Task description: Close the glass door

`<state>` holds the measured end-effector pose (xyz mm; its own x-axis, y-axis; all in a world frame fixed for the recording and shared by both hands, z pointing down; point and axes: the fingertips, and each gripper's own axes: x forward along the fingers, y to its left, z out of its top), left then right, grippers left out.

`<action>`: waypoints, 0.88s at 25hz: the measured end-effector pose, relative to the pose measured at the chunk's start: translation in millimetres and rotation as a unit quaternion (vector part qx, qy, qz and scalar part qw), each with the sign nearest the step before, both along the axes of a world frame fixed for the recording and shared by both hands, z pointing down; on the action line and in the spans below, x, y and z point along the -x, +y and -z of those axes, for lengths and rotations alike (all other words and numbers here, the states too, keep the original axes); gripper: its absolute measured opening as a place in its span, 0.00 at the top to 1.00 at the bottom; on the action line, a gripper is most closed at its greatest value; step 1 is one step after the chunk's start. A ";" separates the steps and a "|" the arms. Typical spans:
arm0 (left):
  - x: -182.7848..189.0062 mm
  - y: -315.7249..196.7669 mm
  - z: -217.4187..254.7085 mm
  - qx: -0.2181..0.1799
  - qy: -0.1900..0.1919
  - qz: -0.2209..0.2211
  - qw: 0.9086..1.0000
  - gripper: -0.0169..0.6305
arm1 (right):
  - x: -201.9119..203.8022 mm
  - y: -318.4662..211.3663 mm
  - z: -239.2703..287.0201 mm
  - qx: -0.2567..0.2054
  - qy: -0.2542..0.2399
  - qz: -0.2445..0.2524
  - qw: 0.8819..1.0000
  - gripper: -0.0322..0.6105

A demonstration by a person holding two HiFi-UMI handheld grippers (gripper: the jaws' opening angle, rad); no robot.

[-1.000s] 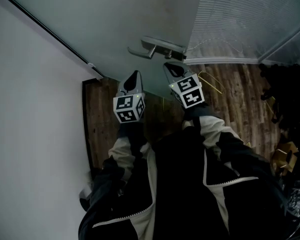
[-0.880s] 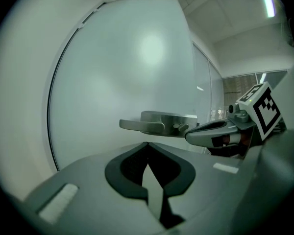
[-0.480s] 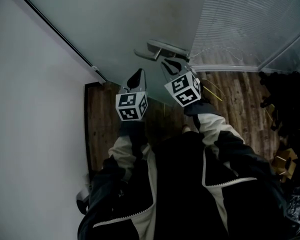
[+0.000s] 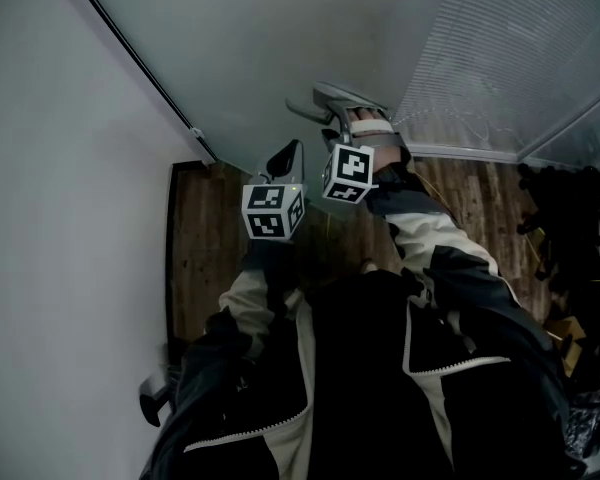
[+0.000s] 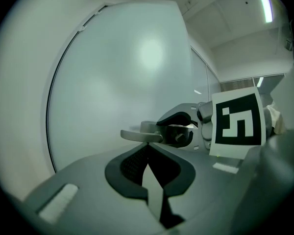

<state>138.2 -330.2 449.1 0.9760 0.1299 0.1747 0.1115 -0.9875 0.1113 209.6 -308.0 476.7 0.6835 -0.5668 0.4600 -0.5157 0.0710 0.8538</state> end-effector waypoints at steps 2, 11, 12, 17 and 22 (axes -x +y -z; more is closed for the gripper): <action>1.4 -3.4 -2.0 -0.001 0.000 -0.001 1.000 0.97 | -0.2 -2.6 -5.1 0.015 0.010 0.000 1.000 0.55; -5.4 -7.5 -6.7 -0.003 -0.012 -0.011 1.000 0.97 | -13.8 -3.1 -3.1 0.067 0.087 0.012 0.994 0.73; -6.0 -7.6 -6.8 -0.004 -0.012 -0.013 1.000 0.97 | -16.7 -2.8 -4.2 0.067 0.086 0.009 0.994 0.73; -5.5 -11.9 -9.2 -0.006 -0.014 -0.015 1.000 0.97 | -32.1 -1.1 -7.4 0.074 0.090 0.001 0.993 0.72; -15.9 -14.2 -12.6 -0.010 -0.018 -0.019 1.000 0.97 | -57.9 3.9 -8.1 0.074 0.099 -0.008 0.992 0.73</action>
